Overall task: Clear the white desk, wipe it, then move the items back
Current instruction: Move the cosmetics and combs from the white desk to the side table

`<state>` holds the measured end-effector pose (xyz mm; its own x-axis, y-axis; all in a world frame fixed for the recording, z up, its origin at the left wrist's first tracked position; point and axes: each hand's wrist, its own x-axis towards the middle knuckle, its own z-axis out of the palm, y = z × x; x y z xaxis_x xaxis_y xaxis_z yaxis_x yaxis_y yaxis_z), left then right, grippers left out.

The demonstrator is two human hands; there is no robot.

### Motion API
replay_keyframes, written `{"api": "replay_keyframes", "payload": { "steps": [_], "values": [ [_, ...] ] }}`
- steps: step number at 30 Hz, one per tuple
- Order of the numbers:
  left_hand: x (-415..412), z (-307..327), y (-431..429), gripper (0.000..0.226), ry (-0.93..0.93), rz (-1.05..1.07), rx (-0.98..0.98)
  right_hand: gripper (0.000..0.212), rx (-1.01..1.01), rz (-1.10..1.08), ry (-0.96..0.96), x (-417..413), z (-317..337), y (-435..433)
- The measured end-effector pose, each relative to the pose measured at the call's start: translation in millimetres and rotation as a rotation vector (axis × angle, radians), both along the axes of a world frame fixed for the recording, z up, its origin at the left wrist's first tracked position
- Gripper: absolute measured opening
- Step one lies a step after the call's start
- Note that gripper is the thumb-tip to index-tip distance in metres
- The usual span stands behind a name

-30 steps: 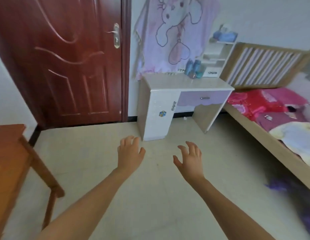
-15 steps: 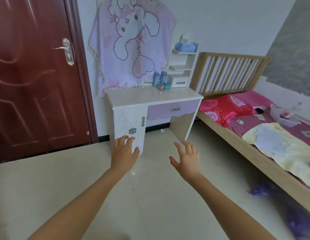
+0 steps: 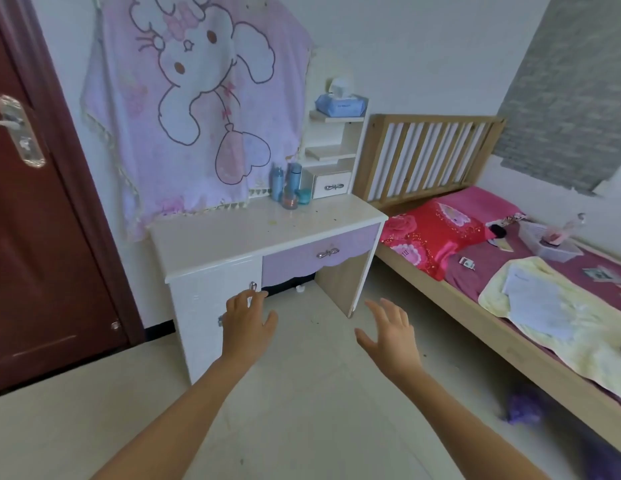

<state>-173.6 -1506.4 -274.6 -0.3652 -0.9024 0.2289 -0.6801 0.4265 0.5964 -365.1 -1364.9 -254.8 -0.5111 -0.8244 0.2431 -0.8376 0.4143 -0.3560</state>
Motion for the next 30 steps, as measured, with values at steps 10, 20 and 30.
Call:
{"api": "replay_keyframes", "payload": {
  "steps": [10,20,30],
  "values": [
    [-157.6,-6.3,-135.0,0.041,0.0,-0.021,0.001,0.054,-0.049,-0.015,-0.064,-168.4,-11.2,-128.2],
    [-225.3,-23.5,-247.9,0.042,-0.03,0.2,0.1,0.05,0.063,0.248,-0.162,-258.0,-35.5,-306.5],
    [-255.5,-56.1,-400.5,0.04,-0.063,0.281,0.188,0.049,0.137,0.261,-0.202,-302.7,-67.4,-457.6]
  ]
}}
